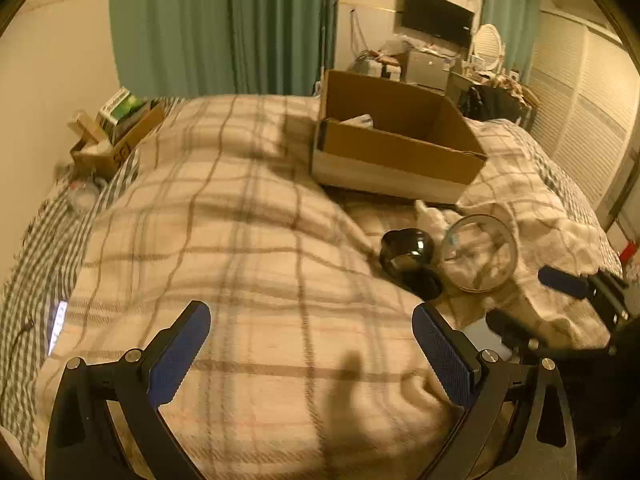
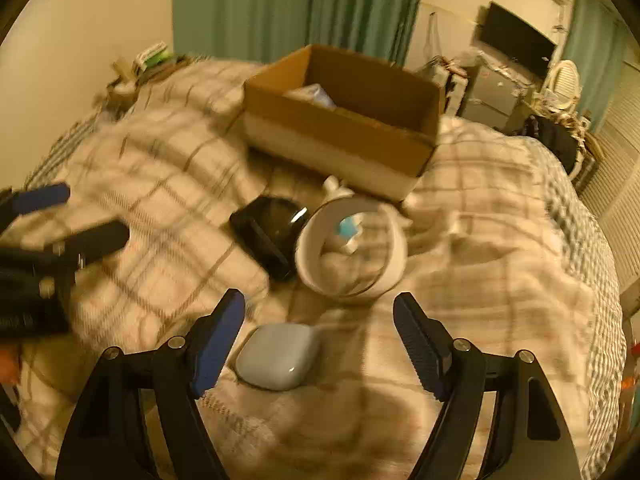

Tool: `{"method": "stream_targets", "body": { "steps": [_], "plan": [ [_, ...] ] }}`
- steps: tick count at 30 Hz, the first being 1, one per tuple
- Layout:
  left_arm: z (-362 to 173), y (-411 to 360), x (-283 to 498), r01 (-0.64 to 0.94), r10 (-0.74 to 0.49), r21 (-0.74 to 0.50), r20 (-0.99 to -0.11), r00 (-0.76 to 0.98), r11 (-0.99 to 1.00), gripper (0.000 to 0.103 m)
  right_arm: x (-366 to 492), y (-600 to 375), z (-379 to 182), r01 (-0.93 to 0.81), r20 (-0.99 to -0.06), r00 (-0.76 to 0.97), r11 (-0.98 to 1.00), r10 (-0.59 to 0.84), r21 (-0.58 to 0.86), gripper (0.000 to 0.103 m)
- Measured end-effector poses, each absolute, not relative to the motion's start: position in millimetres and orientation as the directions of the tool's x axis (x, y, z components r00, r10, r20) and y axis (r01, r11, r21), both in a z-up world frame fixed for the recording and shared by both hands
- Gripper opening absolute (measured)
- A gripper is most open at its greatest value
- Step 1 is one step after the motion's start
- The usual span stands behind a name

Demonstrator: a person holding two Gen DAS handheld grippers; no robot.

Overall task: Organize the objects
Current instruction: 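Move both tools back toward the black cup and white earbud case, then grasp the earbud case with the right tool while the left tool grasps the black cup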

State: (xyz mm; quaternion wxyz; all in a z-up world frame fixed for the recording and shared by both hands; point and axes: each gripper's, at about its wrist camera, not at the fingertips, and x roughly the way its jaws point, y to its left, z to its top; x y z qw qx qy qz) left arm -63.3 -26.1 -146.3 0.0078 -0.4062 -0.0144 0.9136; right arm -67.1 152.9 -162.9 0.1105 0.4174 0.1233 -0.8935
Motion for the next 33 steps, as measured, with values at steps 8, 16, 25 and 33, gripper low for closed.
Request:
{"method": "stream_targets", "body": {
  "steps": [8, 16, 25, 33],
  "plan": [
    [-148.2, -28.9, -63.0, -0.014, 0.032, -0.031, -0.745, -0.666, -0.999, 0.103, -76.5, 137.8, -197.3, 0.376, -0.865, -0.492, -0.920, -0.099, -0.109, 0.059],
    [-148.0, -26.7, -63.3, -0.014, 0.032, -0.030, -0.753, -0.657, -0.999, 0.103, -79.1, 136.6, -211.6, 0.396, -0.904, -0.415, -0.915, -0.098, -0.082, 0.055],
    [-148.1, -19.0, -65.0, -0.048, 0.044, -0.017, -0.764, -0.643, -0.999, 0.103, -66.5, 153.6, -173.5, 0.345, -0.845, -0.518, -0.937, -0.135, -0.061, 0.054],
    [-136.2, 20.7, -95.5, -0.159, 0.058, 0.063, -0.751, -0.658, -0.985, 0.103, -90.2, 196.0, -104.0, 0.272, -0.753, -0.644, -0.960, -0.135, -0.061, 0.054]
  ]
}}
